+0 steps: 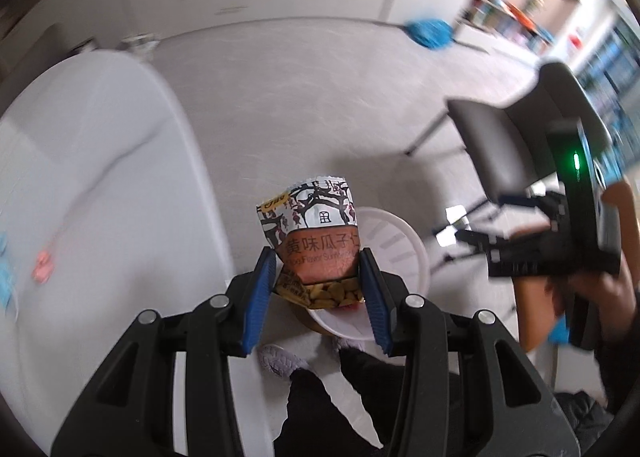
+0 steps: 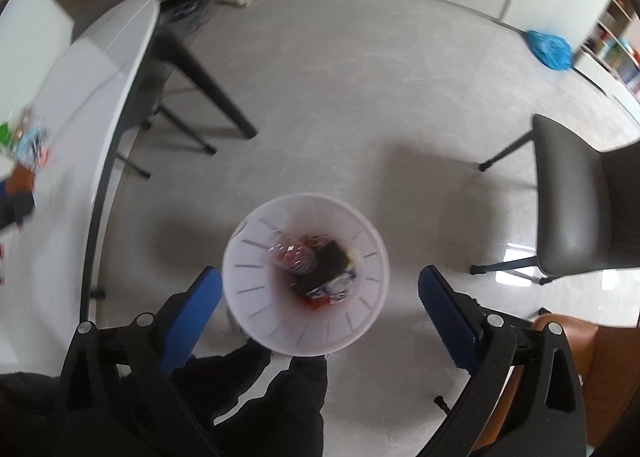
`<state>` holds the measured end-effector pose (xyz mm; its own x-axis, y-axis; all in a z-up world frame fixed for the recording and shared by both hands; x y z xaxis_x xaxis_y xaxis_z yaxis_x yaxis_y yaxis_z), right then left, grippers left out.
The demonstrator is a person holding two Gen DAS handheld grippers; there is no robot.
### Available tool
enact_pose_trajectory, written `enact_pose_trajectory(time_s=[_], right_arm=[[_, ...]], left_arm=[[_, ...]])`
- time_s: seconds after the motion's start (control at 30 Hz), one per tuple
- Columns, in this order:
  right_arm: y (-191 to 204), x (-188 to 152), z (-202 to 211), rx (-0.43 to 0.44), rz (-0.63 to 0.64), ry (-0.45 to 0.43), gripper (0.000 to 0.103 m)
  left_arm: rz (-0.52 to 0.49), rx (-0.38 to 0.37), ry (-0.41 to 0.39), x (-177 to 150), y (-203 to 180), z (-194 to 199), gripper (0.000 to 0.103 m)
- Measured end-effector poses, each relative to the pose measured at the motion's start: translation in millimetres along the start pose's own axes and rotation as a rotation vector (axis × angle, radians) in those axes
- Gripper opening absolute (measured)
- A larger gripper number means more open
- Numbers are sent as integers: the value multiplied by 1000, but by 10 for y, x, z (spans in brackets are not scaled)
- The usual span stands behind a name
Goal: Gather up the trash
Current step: 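Carry the snack bag and foil ball over the white bin and release both, then return the right gripper to the table and grasp the pink wrapper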
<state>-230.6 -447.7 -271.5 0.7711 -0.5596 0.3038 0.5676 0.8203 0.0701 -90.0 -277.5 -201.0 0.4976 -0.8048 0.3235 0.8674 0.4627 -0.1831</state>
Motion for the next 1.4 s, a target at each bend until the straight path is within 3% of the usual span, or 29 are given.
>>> enact_pose_trajectory(time_s=[0.27, 0.43, 0.53, 1.17, 1.4], right_arm=[[-451, -144, 169, -28, -111, -31, 99], [-537, -226, 161, -29, -129, -26, 99], [-537, -262, 141, -23, -132, -18, 99], [-354, -161, 128, -15, -80, -10, 99], [154, 190, 254, 46, 79, -88, 100]], left_arm=[[-199, -65, 107, -124, -599, -300, 44], [-240, -61, 136, -178, -780, -419, 82], [-225, -57, 140, -144, -824, -423, 91], [-130, -32, 82, -81, -576, -286, 91], [-35, 10, 7, -25, -259, -75, 92]])
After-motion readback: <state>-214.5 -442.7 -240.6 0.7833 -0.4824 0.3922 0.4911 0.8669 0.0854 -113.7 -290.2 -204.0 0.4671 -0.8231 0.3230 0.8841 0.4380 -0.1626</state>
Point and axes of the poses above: each gripper's, at about its wrist camera, not at the fingertips, and z roughly against the way its jaws point, y to its left, x to its top, the point moved 6 cm from there along -z, roughly the way its jaws point, and after that the axes turned 13 degrees about z, right-handed, at the moved point
